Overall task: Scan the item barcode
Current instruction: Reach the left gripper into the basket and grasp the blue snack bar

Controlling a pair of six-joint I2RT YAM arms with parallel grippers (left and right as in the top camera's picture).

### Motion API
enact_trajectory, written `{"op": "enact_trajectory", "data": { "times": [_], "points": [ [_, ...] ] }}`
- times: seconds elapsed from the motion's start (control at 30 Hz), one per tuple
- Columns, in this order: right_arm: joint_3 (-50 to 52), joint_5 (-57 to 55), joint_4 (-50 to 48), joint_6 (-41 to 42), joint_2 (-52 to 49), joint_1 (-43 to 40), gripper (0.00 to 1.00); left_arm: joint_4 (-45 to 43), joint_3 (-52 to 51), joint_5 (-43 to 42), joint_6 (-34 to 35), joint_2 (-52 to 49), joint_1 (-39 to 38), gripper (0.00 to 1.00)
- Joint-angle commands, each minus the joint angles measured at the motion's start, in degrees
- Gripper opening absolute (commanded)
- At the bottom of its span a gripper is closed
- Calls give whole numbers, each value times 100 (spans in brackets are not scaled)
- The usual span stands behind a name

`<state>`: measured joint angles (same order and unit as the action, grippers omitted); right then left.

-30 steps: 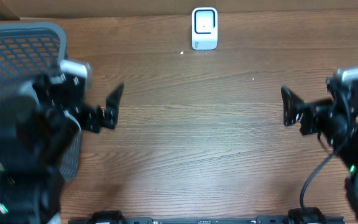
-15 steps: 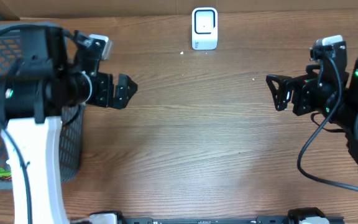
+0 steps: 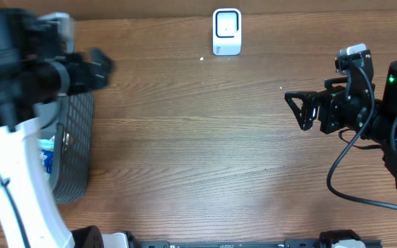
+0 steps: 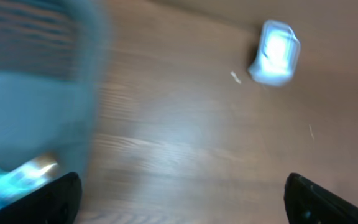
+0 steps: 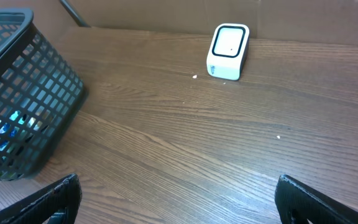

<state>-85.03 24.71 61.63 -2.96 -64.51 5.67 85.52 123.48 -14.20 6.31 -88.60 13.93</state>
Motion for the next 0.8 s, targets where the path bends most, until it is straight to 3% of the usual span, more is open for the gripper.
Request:
{"op": "enact_trajectory", "data": {
  "times": [0.0, 0.3, 0.37, 0.57, 0.77],
  "points": [
    [-160, 90, 2, -4, 24, 22, 100, 164, 439, 568, 796, 85, 918, 97],
    [-155, 90, 116, -4, -68, 22, 100, 533, -251, 715, 1069, -337, 2966, 100],
    [-155, 90, 160, -7, -155, 22, 100, 509, -586, 715, 1067, -590, 3237, 95],
    [-155, 92, 216, -7, -424, 22, 100, -175, -1685, 741, 1097, -979, 3281, 89],
    [-155, 90, 282, -7, -581, 22, 100, -955, -2708, 1346, 1631, -1019, 3281, 90]
  ]
}}
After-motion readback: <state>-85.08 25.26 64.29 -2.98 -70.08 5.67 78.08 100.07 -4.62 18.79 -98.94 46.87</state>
